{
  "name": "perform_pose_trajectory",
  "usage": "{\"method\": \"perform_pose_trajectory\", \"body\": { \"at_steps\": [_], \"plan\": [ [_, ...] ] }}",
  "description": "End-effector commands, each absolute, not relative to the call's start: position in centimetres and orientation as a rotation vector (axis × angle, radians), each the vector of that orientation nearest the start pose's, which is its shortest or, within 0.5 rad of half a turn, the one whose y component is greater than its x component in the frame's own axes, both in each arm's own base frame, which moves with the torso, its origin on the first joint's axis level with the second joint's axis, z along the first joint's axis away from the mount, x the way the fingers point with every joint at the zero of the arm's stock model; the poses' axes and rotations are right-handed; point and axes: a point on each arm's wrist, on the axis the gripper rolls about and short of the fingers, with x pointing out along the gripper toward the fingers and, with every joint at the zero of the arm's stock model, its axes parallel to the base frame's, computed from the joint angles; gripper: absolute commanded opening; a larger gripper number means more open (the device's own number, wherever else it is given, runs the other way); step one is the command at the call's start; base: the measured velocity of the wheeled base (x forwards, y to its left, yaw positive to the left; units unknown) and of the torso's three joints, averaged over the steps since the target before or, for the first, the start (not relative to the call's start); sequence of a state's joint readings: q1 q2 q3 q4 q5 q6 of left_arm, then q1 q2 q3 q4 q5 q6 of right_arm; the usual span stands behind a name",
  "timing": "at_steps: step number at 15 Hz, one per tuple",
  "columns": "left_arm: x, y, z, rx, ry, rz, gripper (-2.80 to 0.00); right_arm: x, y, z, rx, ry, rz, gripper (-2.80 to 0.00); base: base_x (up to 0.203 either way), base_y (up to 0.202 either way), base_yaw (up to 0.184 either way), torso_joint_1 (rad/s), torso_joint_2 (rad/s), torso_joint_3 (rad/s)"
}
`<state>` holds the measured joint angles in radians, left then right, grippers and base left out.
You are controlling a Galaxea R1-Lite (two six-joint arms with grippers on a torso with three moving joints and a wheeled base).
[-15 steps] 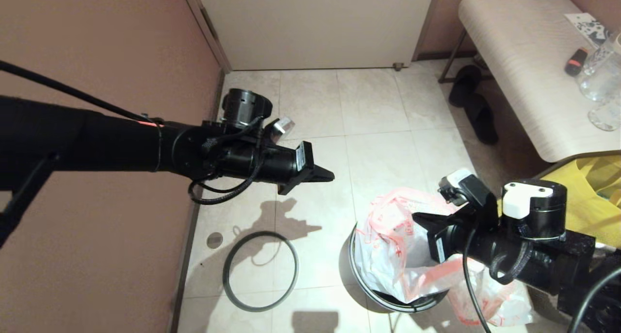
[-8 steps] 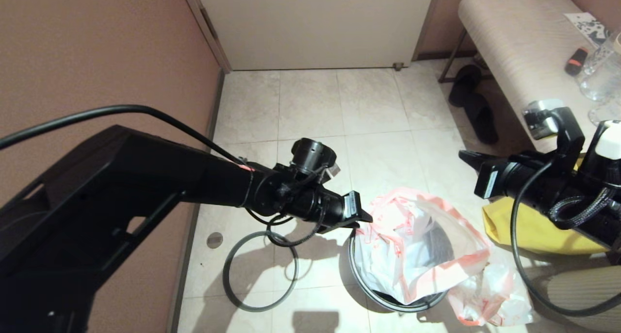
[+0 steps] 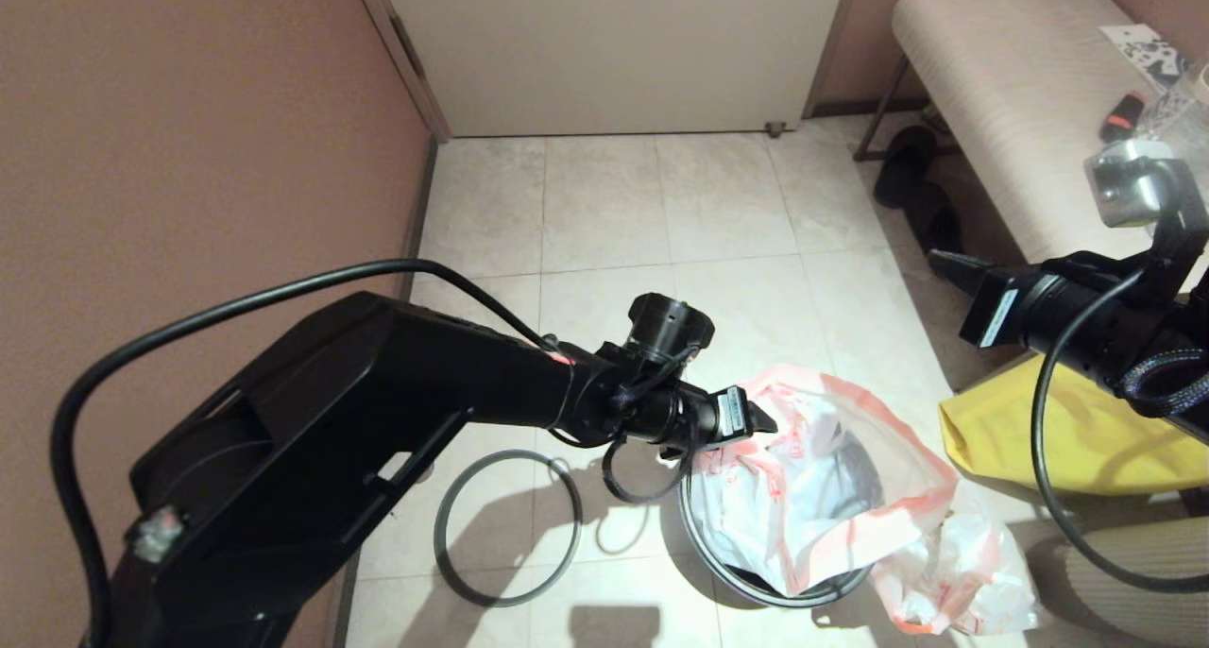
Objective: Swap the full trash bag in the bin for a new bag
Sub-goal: Put the new garbage bag on the trash can
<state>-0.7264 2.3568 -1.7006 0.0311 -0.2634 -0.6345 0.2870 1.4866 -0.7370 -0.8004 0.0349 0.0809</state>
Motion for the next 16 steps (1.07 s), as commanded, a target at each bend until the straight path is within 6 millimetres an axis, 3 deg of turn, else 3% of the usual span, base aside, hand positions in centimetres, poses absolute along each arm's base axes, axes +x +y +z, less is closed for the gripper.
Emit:
{"method": "perform_pose_trajectory", "body": {
  "at_steps": [1, 5, 10, 14, 15, 16],
  "plan": [
    [35.6, -33.1, 7.5, -0.367, 1.003, -0.67, 0.0, 24.3, 6.8, 24.7, 0.092, -0.065, 0.31, -2.8, 0.0, 0.0, 0.0, 0.0, 0.0, 0.0],
    [36.0, -33.3, 6.9, -0.338, 1.0, -0.632, 0.0, 24.1, 5.8, 25.6, 0.118, -0.095, 0.305, -2.8, 0.0, 0.0, 0.0, 0.0, 0.0, 0.0],
    [38.0, -35.0, 5.2, -0.324, 0.92, -0.583, 0.0, 23.7, 5.1, 26.1, 0.143, -0.11, 0.317, -2.8, 0.0, 0.0, 0.0, 0.0, 0.0, 0.0],
    [38.0, -35.4, 4.3, -0.293, 0.882, -0.549, 0.0, 23.3, 5.0, 26.4, 0.145, -0.106, 0.326, -2.8, 0.0, 0.0, 0.0, 0.0, 0.0, 0.0],
    [38.0, -35.6, 4.2, -0.283, 0.865, -0.56, -2.8, 23.2, 5.1, 26.4, 0.149, -0.104, 0.328, -2.8, 0.0, 0.0, 0.0, 0.0, 0.0, 0.0],
    [38.0, -35.8, 3.8, -0.262, 0.856, -0.558, -2.8, 23.2, 5.1, 26.4, 0.15, -0.104, 0.329, -2.8, 0.0, 0.0, 0.0, 0.0, 0.0, 0.0]
  ]
}}
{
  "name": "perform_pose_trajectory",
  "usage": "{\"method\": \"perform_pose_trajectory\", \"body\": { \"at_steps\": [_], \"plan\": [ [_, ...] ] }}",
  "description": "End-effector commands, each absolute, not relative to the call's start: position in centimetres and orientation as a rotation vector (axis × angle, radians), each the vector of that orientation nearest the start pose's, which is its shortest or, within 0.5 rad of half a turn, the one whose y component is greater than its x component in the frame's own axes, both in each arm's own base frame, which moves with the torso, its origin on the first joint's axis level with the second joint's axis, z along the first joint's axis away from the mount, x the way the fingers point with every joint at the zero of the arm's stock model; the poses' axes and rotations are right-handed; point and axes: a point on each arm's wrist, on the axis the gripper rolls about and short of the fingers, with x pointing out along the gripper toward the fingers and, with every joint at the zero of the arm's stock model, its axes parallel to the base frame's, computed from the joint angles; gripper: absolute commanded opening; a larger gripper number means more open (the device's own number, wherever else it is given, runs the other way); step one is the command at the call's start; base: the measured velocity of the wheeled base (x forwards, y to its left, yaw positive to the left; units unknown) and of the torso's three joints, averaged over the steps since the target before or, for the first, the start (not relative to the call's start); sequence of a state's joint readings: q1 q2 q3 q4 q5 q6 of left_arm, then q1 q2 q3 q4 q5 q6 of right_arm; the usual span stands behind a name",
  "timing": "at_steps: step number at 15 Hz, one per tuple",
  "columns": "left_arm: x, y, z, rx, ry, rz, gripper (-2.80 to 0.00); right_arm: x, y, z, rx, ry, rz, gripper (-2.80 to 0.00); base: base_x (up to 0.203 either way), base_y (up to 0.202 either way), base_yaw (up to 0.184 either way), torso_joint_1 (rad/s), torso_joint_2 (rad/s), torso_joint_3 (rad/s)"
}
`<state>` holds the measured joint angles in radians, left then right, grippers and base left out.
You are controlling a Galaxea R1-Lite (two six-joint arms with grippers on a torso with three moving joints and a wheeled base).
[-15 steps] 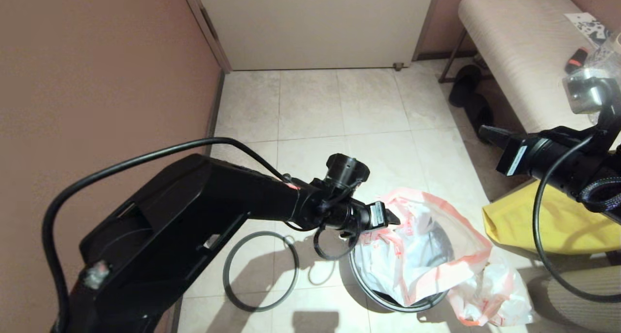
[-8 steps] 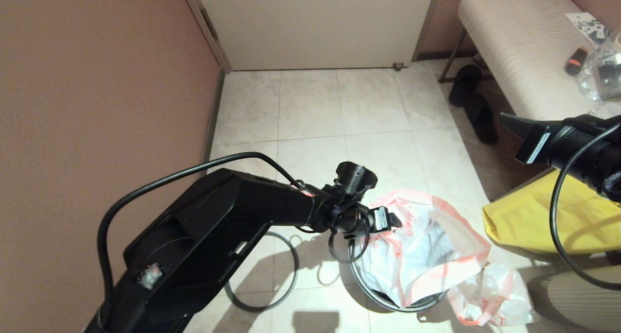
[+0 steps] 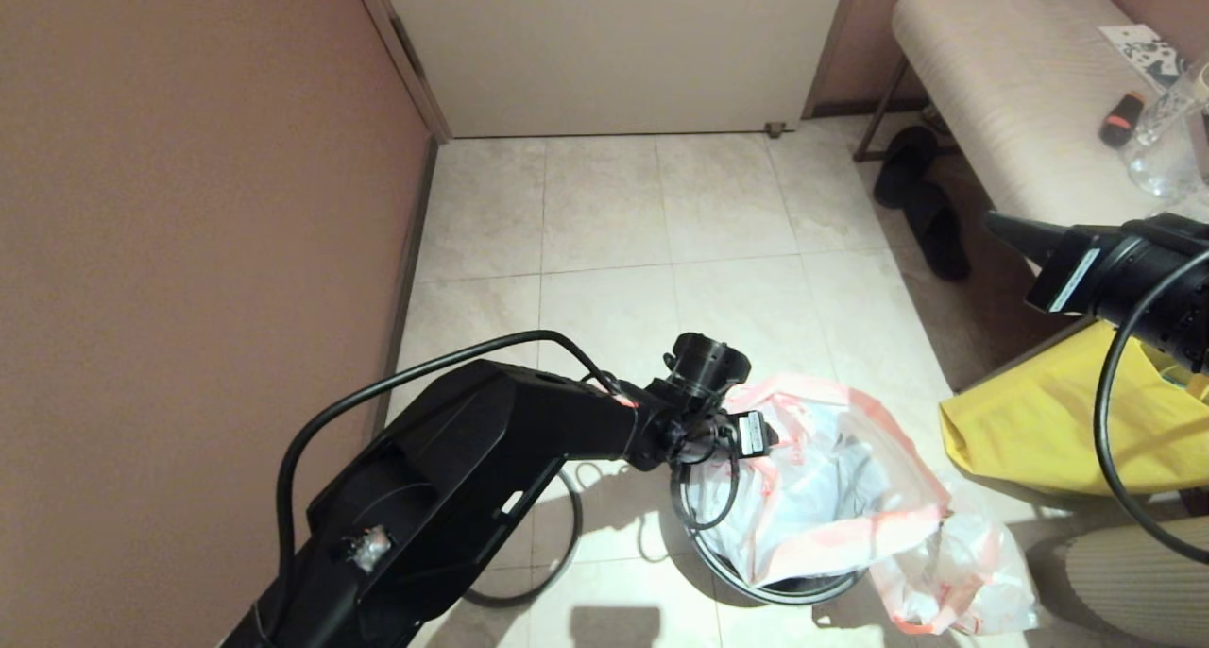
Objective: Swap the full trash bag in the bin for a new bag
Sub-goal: Put the new garbage bag on the trash can
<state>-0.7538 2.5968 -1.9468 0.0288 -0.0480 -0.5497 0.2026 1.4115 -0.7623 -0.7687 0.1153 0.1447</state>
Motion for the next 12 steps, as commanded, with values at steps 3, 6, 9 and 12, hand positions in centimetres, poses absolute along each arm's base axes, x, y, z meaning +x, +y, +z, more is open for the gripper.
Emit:
{"method": "perform_pose_trajectory", "body": {
  "at_steps": [3, 6, 9, 12],
  "plan": [
    [37.7, -36.1, 3.4, -0.229, 0.842, -0.552, -2.8, 23.2, 5.1, 26.4, 0.151, -0.104, 0.329, -2.8, 0.0, 0.0, 0.0, 0.0, 0.0, 0.0],
    [37.8, -36.0, 3.4, -0.23, 0.84, -0.549, -2.8, 23.2, 5.1, 26.5, 0.151, -0.105, 0.332, -2.8, 0.0, 0.0, 0.0, 0.0, 0.0, 0.0],
    [37.8, -36.0, 4.1, -0.227, 0.822, -0.53, -2.8, 23.1, 5.2, 26.5, 0.152, -0.108, 0.335, -2.8, 0.0, 0.0, 0.0, 0.0, 0.0, 0.0],
    [37.1, -35.1, 6.8, -0.233, 0.795, -0.516, -2.8, 23.0, 5.6, 26.4, 0.153, -0.101, 0.353, -2.8, 0.0, 0.0, 0.0, 0.0, 0.0, 0.0]
  ]
}}
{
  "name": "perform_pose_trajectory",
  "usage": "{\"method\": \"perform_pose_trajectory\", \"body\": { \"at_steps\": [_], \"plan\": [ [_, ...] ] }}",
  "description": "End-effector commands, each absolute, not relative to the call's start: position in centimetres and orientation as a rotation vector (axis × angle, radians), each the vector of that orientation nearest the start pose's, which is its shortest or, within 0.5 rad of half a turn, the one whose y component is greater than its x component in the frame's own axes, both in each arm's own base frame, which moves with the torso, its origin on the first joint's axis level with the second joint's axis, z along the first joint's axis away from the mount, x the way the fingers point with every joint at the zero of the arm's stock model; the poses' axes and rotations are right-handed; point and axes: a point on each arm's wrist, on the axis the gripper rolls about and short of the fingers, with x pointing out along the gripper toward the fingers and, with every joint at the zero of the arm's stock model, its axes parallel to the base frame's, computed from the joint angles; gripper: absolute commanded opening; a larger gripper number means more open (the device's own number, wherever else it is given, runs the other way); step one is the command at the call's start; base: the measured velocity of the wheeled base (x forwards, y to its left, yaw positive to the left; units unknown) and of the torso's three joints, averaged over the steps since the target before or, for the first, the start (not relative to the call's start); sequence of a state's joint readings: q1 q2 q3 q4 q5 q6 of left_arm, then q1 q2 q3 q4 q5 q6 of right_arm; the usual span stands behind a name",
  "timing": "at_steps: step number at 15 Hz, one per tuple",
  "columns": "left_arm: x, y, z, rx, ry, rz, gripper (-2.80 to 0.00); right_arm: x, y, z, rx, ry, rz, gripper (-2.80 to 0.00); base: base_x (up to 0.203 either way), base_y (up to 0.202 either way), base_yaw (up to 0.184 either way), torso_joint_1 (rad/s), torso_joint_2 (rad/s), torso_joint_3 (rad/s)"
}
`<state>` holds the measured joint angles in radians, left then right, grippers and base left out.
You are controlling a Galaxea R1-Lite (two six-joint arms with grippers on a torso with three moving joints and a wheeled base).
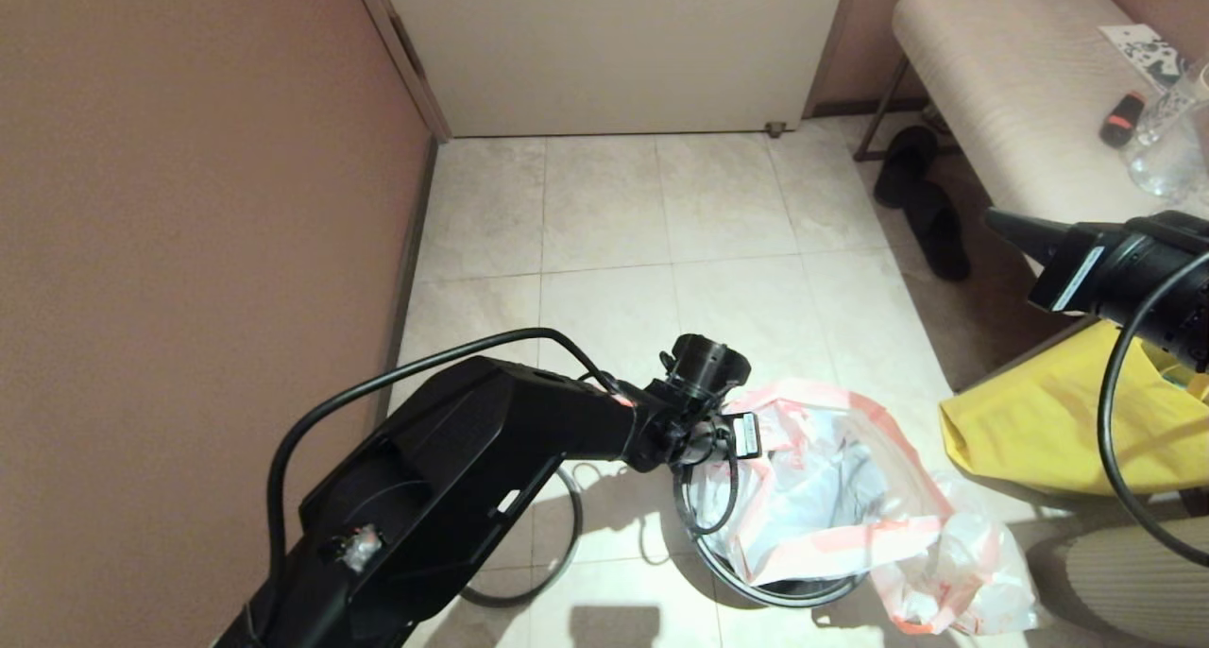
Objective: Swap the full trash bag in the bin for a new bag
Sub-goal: Put the new garbage bag on the trash can
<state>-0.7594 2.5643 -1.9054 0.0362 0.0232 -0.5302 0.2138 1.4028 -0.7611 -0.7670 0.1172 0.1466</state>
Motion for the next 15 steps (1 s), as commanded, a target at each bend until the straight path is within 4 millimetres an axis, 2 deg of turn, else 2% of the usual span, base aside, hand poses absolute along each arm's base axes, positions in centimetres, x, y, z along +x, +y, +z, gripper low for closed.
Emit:
{"method": "perform_pose_trajectory", "body": {
  "at_steps": [1, 3, 7, 8, 11, 15],
  "plan": [
    [36.6, -34.6, 7.8, -0.235, 0.79, -0.515, -2.8, 22.9, 5.8, 26.3, 0.153, -0.091, 0.361, -2.8, 0.0, 0.0, 0.0, 0.0, 0.0, 0.0],
    [36.0, -34.3, 8.8, -0.236, 0.783, -0.509, -2.8, 22.7, 6.0, 26.3, 0.152, -0.078, 0.369, -2.8, 0.0, 0.0, 0.0, 0.0, 0.0, 0.0],
    [36.6, -34.6, 7.5, -0.238, 0.794, -0.498, -2.8, 22.8, 6.1, 26.2, 0.152, -0.073, 0.373, -2.8, 0.0, 0.0, 0.0, 0.0, 0.0, 0.0],
    [36.7, -34.7, 7.5, -0.24, 0.789, -0.489, 0.0, 22.8, 6.2, 26.1, 0.152, -0.07, 0.376, -2.8, 0.0, 0.0, 0.0, 0.0, 0.0, 0.0],
    [36.4, -35.0, 7.7, -0.239, 0.78, -0.485, 0.0, 22.8, 6.2, 26.1, 0.154, -0.071, 0.375, -2.8, 0.0, 0.0, 0.0, 0.0, 0.0, 0.0],
    [36.6, -35.8, 5.9, -0.223, 0.793, -0.486, 0.0, 22.8, 6.1, 26.3, 0.154, -0.076, 0.37, -2.8, 0.0, 0.0, 0.0, 0.0, 0.0, 0.0]
  ]
}}
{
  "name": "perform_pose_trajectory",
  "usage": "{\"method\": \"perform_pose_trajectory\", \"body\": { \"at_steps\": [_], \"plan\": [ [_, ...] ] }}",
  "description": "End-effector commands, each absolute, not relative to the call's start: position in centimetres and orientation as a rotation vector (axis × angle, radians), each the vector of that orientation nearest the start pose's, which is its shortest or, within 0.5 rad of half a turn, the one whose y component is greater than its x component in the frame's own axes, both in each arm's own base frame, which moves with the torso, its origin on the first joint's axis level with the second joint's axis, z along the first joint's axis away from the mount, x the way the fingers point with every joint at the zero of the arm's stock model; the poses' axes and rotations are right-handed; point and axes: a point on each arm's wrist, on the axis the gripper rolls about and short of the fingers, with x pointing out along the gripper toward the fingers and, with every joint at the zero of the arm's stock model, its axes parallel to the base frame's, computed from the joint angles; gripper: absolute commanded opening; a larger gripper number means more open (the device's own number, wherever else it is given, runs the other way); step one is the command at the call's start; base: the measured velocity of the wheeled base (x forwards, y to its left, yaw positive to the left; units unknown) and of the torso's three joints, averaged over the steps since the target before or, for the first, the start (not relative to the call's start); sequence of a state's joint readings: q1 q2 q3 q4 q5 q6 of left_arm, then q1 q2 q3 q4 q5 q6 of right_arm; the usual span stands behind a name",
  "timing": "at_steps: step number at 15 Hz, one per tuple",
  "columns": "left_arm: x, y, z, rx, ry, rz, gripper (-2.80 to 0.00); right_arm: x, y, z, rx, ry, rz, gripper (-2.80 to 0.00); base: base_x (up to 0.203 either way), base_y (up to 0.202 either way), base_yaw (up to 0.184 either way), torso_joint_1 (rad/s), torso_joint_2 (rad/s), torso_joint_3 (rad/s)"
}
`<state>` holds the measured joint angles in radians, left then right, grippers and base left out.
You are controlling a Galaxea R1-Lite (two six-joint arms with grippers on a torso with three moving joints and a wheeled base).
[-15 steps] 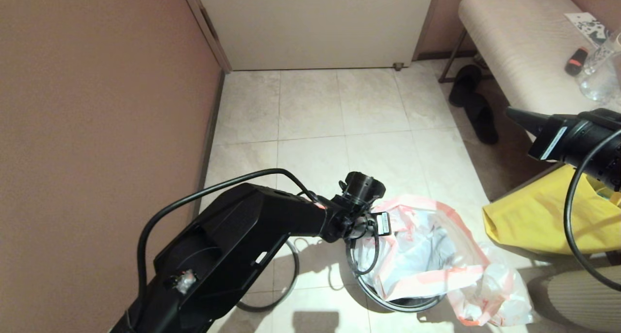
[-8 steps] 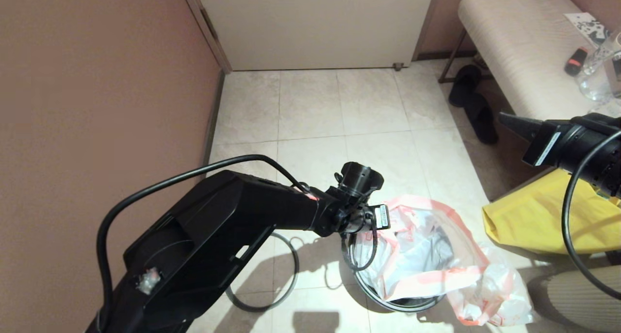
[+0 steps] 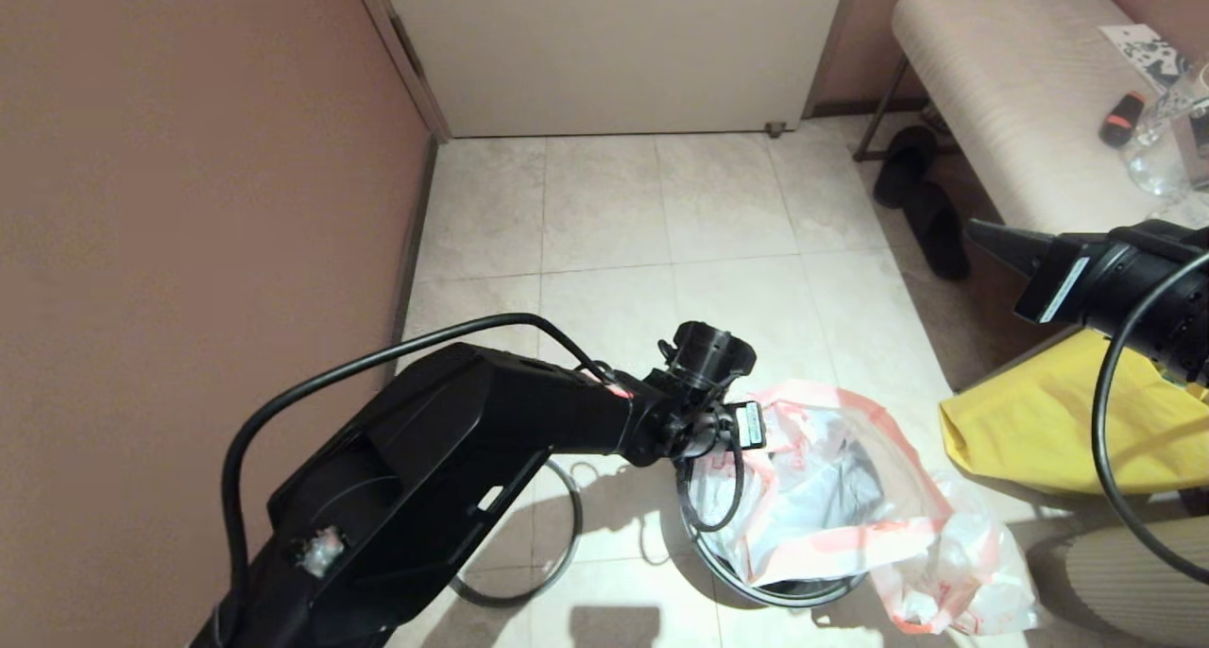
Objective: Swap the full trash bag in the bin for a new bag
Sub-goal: Put the new garbage bag on the trash can
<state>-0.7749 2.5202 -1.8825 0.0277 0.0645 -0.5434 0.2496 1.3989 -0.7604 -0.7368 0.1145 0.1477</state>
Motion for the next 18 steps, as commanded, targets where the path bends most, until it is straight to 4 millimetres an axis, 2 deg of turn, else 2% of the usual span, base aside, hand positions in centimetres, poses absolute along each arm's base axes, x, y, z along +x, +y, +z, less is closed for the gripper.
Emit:
{"method": "perform_pose_trajectory", "body": {
  "at_steps": [1, 4, 9, 10, 18],
  "plan": [
    [36.9, -36.1, 5.3, -0.222, 0.792, -0.487, 0.0, 22.7, 6.0, 26.3, 0.169, -0.076, 0.372, -2.8, 0.0, 0.0, 0.0, 0.0, 0.0, 0.0],
    [37.4, -36.9, 2.9, -0.213, 0.782, -0.497, 0.0, 22.6, 6.0, 26.5, 0.175, -0.08, 0.372, -2.8, 0.0, 0.0, 0.0, 0.0, 0.0, 0.0],
    [38.2, -37.0, 0.3, -0.132, 0.718, -0.503, 0.0, 22.4, 5.9, 26.7, 0.176, -0.089, 0.374, -2.8, 0.0, 0.0, 0.0, 0.0, 0.0, 0.0],
    [38.5, -37.0, -0.1, -0.107, 0.689, -0.492, -2.8, 22.4, 5.9, 26.7, 0.177, -0.088, 0.374, -2.8, 0.0, 0.0, 0.0, 0.0, 0.0, 0.0],
    [38.8, -36.9, 0.3, -0.091, 0.64, -0.464, -2.8, 22.4, 5.9, 26.7, 0.176, -0.087, 0.391, -2.8, 0.0, 0.0, 0.0, 0.0, 0.0, 0.0]
  ]
}}
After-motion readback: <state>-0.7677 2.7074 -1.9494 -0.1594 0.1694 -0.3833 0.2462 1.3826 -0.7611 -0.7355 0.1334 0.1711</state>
